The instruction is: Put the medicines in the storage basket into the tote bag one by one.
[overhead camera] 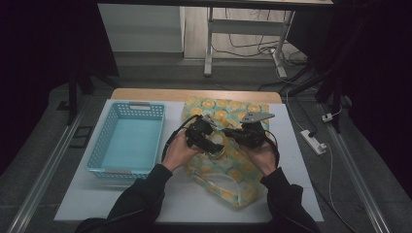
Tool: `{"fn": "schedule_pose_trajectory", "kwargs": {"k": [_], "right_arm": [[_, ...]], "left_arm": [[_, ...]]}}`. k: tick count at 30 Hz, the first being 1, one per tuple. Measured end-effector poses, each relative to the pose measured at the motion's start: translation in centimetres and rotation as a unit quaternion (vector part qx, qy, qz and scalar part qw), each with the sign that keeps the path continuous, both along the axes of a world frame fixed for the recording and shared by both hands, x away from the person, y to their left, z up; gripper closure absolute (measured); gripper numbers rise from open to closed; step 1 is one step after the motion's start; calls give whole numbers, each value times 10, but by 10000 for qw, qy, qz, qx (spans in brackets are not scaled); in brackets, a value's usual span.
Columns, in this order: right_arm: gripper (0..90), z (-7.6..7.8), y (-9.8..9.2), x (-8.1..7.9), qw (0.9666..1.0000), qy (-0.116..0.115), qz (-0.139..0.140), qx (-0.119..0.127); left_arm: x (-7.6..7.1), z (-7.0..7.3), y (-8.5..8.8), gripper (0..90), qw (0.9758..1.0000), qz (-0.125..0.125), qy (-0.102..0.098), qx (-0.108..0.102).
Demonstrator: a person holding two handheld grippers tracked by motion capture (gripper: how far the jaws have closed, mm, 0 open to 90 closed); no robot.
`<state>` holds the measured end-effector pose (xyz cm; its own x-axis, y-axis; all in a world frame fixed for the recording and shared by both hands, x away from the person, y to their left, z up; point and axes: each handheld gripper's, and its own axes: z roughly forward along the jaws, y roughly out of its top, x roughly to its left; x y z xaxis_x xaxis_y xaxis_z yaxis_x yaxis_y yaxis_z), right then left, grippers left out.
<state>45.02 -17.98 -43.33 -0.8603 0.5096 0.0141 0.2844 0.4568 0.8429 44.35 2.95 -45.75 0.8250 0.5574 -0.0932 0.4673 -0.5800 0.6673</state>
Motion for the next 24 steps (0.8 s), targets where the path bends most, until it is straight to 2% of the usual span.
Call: {"fn": "schedule_pose_trajectory", "kwargs": {"k": [7, 11, 19, 24], "right_arm": [[900, 0, 2, -1, 10000, 7, 20, -8], [900, 0, 3, -2, 10000, -5, 37, -21], [900, 1, 4, -4, 10000, -19, 82, -25], [900, 2, 4, -4, 10000, -31, 87, -36]], "left_arm": [[-12, 2, 11, 71, 9997, 55, 44, -228], [-19, 2, 18, 25, 9995, -18, 71, -316], [-33, -5, 27, 0, 9977, -210, 131, -629], [-41, -8, 27, 0, 9979, -290, 94, -573]]}}
